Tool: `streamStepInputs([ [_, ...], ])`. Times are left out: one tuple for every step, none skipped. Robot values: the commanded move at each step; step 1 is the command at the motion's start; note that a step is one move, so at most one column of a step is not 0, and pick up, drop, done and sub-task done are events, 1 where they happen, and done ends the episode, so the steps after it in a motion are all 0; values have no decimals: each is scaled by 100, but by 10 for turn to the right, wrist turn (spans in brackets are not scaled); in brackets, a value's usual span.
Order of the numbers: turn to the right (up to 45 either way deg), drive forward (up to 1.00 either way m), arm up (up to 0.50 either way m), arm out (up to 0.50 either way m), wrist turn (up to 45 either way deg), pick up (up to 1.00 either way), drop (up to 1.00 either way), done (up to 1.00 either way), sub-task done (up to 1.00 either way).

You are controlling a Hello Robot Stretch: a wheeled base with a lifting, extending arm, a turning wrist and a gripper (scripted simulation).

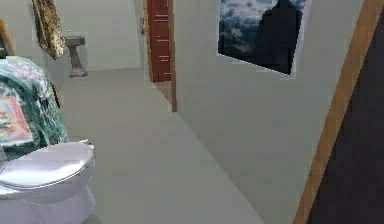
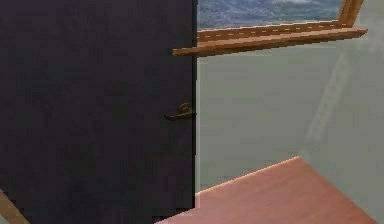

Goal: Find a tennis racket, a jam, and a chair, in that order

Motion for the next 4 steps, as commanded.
streamStepInputs([
  [-30,0,0,0,0,0,0,0,0],
  [0,100,0,0,0,0,0,0,0],
  [0,30,0,0,0,0,0,0,0],
  [-210,0,0,0,0,0,0,0,0],
])
